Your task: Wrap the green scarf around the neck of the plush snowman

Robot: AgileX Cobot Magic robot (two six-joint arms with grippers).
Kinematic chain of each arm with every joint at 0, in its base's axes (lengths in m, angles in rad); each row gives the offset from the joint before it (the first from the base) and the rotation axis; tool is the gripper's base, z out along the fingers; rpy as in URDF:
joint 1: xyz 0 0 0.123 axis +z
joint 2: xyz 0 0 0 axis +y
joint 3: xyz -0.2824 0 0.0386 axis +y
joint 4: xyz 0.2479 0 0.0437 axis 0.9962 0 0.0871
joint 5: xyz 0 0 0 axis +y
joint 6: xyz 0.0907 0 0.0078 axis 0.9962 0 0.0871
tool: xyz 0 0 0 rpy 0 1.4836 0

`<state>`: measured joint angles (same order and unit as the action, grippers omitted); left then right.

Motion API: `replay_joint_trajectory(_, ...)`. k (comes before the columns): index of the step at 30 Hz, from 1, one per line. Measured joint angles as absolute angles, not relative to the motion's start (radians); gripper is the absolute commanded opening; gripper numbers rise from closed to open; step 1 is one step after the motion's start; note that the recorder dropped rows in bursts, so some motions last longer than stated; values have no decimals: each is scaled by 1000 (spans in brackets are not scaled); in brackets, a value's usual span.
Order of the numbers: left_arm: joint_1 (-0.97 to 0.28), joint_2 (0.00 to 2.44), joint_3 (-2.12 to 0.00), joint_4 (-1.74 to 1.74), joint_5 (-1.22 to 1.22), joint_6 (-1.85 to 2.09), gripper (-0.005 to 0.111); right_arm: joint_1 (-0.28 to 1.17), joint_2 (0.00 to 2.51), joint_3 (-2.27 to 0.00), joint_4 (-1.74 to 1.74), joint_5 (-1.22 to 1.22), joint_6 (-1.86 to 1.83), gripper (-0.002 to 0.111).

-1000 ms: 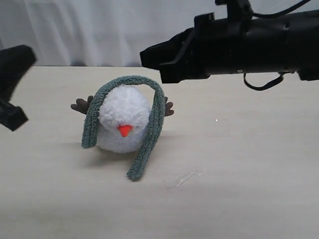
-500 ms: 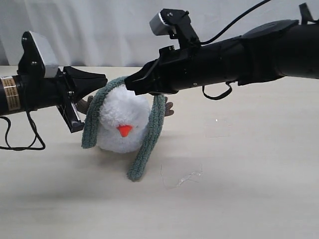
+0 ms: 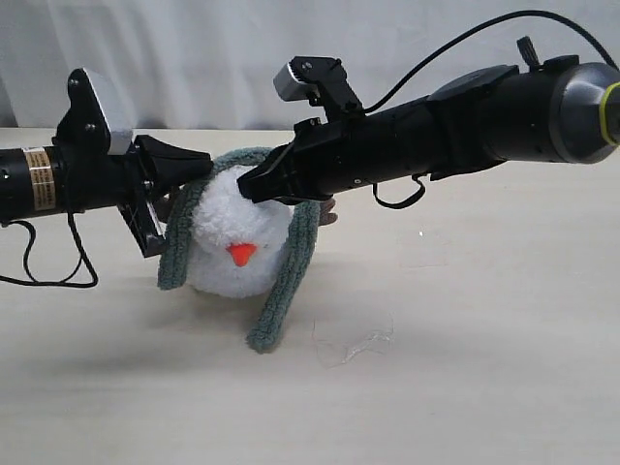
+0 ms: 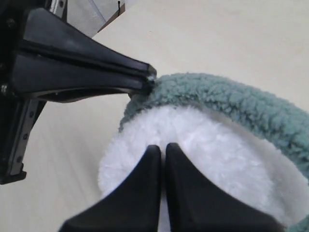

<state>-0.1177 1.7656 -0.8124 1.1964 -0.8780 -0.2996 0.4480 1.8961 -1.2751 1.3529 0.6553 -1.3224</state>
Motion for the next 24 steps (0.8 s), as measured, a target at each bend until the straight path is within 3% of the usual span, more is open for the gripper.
replay_joint_trajectory(16, -118, 1814, -815, 1163, -777, -320, 0, 448, 1896, -1277, 1335, 659, -1322, 4)
replay_joint_trajectory(24, -118, 1714, -815, 1370, -668, -645, 0, 448, 1896, -1277, 1335, 648, -1309, 4)
